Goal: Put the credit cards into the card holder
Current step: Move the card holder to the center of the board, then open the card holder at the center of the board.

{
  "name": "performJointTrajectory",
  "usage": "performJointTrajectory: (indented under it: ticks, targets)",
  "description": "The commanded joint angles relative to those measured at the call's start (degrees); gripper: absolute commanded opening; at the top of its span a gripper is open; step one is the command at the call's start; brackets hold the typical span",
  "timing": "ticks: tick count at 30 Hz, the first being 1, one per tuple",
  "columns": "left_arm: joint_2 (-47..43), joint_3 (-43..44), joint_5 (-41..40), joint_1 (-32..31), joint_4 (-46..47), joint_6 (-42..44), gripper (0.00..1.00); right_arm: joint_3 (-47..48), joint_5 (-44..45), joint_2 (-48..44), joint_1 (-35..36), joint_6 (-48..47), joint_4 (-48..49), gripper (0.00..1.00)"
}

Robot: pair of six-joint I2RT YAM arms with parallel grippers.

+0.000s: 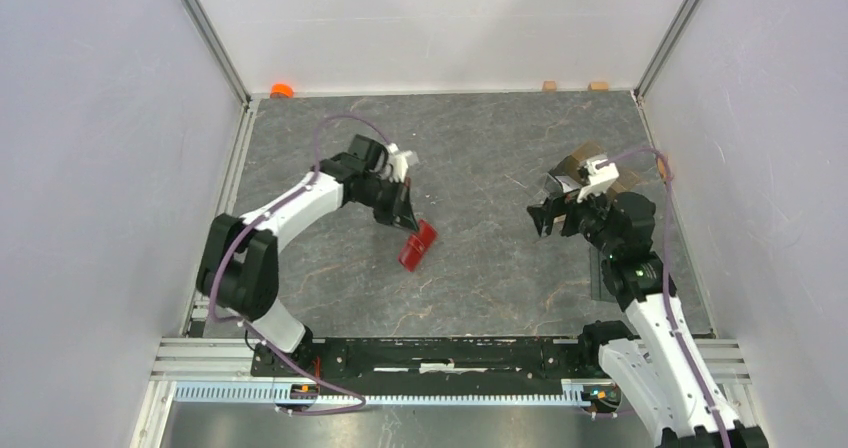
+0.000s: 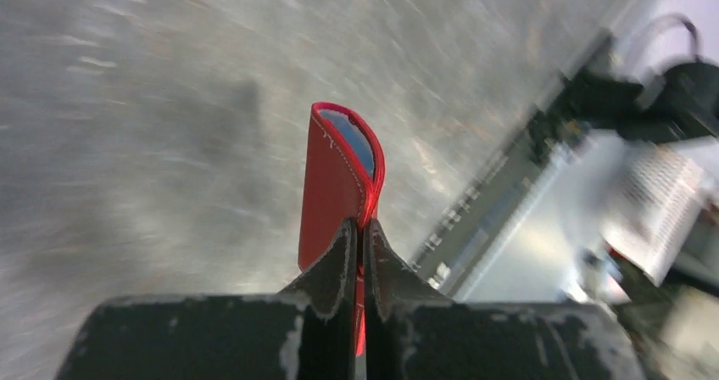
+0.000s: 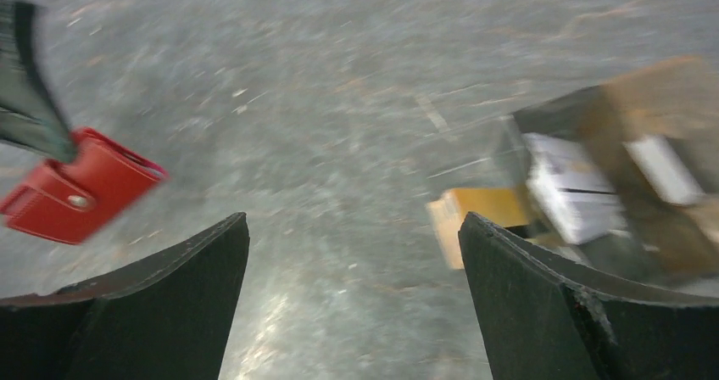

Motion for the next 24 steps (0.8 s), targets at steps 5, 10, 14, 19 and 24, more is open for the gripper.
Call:
performJointTrajectory:
  ticks: [5, 10, 14, 19, 24]
  targets:
    - [14.5, -2.1, 21.1, -6.0, 0.9, -8.0, 0.09, -1.6, -24.5, 8.7, 5.1, 8.1, 6.4, 0.99]
    - [13.8, -0.9, 3.7, -5.9, -2.1, -6.3, 0.67, -0.6, -19.2, 13.5, 14.2, 7.7, 4.4, 0.99]
    - [6.3, -1.3, -13.0, -6.0, -3.0, -6.4, 0.81, -0.3, -19.3, 18.6, 20.2, 10.5, 7.2, 0.93]
    - [-6.3, -6.3, -22.8, -6.1, -2.3, -9.7, 0.83, -2.8, -22.6, 23.9, 24.7, 18.0, 17.4, 0.84]
    - [-14.4, -15.2, -17.2, -8.1, 1.8, -20.7, 0.80, -5.2, -22.2, 29.7, 26.9, 26.7, 24.6, 0.73]
